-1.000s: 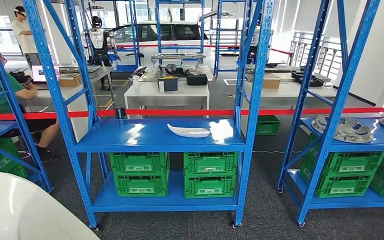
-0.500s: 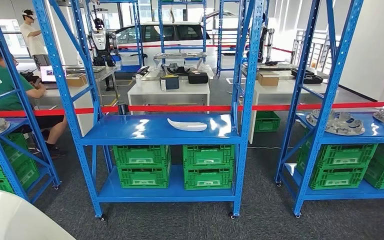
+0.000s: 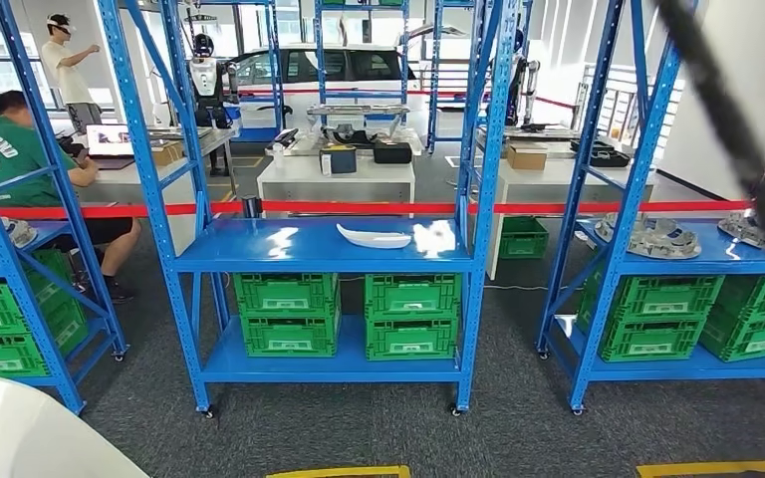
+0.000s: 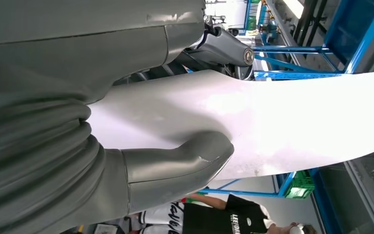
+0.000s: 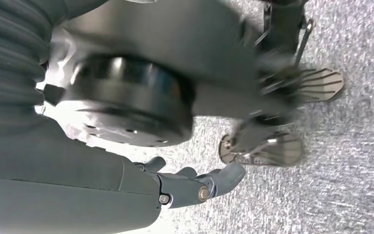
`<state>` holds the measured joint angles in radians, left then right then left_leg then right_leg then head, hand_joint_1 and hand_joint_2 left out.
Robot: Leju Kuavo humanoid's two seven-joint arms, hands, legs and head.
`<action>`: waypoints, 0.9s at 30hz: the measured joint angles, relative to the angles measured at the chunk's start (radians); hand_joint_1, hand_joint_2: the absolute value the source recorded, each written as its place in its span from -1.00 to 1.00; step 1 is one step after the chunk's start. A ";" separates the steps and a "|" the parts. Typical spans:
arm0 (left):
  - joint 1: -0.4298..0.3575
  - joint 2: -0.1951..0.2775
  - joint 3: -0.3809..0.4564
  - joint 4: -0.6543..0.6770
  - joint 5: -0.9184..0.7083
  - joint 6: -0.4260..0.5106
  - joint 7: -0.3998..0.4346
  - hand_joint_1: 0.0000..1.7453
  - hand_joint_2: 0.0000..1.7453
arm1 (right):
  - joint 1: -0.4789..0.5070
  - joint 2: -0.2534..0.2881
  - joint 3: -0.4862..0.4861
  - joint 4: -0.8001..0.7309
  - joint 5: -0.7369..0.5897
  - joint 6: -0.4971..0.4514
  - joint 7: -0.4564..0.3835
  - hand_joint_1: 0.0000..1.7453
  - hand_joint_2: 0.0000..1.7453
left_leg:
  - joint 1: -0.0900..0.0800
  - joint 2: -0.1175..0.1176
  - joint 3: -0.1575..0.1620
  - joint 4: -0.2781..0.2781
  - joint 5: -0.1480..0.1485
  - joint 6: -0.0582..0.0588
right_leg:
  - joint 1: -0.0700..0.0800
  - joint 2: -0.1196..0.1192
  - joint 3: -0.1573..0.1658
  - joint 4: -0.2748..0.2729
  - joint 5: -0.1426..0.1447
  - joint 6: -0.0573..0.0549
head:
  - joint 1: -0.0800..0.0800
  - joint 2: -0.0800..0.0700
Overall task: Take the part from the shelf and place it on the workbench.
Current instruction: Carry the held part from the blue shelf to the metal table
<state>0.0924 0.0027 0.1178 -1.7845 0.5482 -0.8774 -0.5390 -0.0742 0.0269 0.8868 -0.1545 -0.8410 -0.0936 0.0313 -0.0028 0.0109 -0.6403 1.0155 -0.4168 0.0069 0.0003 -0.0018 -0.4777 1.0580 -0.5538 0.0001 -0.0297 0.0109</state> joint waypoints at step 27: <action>-0.057 -0.042 0.028 -0.013 0.015 0.017 0.068 1.00 1.00 | -0.001 -0.025 0.002 0.000 -0.064 0.013 0.011 -1.00 1.00 | 0.002 -0.006 0.043 -0.011 -0.038 0.011 | -0.005 0.000 -0.207 0.253 -0.015 0.010 | -0.001 0.000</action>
<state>0.0352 -0.0398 0.1461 -1.7972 0.5629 -0.8599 -0.4705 -0.0755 0.0018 0.8886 -0.1541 -0.9052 -0.0810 0.0420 -0.0005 0.0044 -0.5968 1.0046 -0.4547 0.0181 -0.0051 -0.0023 -0.6846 1.3112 -0.5688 0.0100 -0.0306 0.0107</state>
